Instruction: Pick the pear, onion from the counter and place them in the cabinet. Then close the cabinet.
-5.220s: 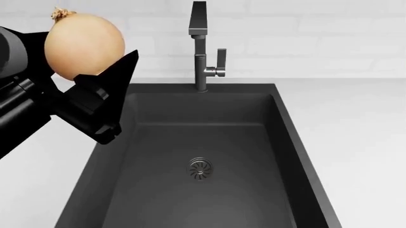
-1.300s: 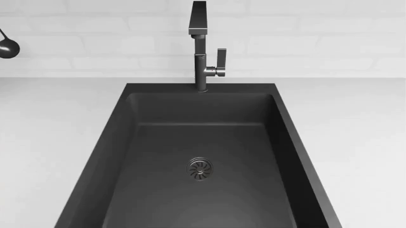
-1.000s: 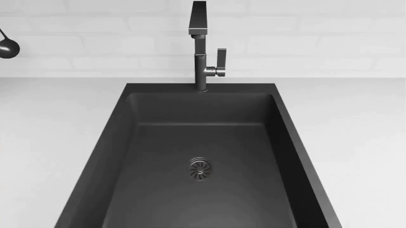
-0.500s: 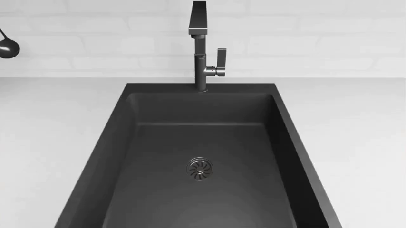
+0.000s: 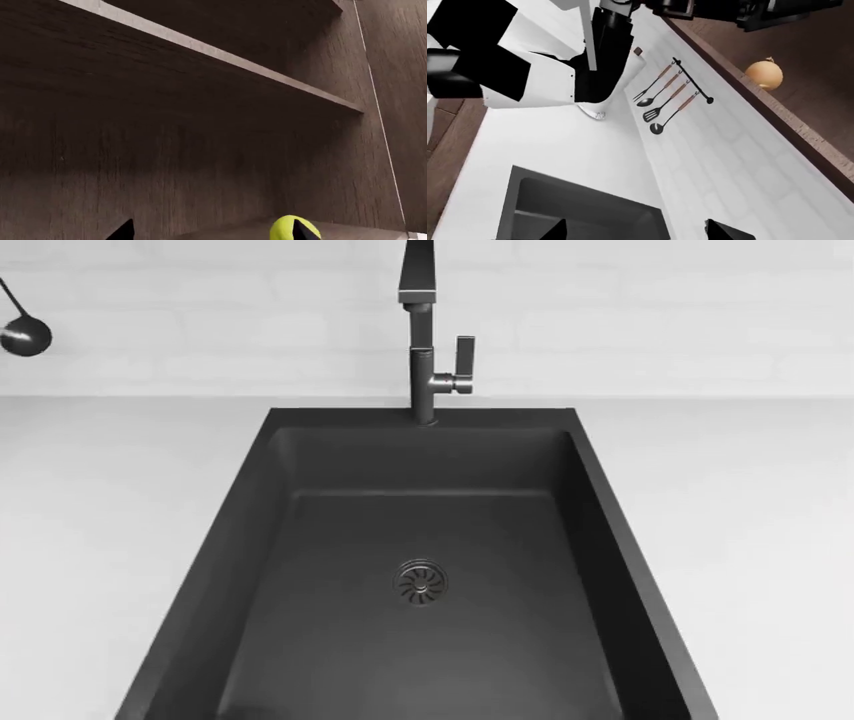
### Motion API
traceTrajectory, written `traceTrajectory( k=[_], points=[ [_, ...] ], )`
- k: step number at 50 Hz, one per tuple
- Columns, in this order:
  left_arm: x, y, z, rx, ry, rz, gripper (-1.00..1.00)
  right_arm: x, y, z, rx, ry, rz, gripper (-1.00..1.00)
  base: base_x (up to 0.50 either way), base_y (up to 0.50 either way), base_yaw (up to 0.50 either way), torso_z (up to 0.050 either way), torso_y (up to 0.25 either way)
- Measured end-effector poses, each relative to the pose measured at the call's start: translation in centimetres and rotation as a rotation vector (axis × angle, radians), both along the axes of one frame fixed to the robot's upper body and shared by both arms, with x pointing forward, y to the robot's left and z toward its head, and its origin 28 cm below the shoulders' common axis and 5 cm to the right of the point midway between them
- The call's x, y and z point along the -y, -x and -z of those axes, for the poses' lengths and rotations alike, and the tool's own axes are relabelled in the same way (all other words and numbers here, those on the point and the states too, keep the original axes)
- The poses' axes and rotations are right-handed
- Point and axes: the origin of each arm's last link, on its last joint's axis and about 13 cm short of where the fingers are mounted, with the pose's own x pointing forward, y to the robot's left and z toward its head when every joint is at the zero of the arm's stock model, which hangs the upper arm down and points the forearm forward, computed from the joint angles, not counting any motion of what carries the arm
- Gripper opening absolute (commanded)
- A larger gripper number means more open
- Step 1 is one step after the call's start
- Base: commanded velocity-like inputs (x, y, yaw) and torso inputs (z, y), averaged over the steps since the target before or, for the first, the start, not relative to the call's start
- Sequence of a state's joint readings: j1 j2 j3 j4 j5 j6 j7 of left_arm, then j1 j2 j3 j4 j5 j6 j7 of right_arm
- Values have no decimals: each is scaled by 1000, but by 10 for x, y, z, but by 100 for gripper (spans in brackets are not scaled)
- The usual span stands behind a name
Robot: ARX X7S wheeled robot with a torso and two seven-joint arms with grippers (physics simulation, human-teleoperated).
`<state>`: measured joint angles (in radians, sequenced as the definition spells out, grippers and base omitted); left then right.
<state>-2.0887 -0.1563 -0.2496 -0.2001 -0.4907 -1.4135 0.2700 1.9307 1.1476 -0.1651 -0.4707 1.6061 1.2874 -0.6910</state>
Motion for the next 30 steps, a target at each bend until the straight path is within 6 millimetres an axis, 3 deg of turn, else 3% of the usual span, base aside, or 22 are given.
traceTrajectory(
  k=[17, 30],
  points=[
    [2, 3, 23, -37, -63, 37, 100, -9, -10, -10, -6, 60, -14, 100, -500, -19, 0, 0, 0],
    [6, -9, 46, -126, -136, -6, 100, -17, -30, -21, -33, 111, -10, 100, -411, -404, 0, 0, 0]
  ],
)
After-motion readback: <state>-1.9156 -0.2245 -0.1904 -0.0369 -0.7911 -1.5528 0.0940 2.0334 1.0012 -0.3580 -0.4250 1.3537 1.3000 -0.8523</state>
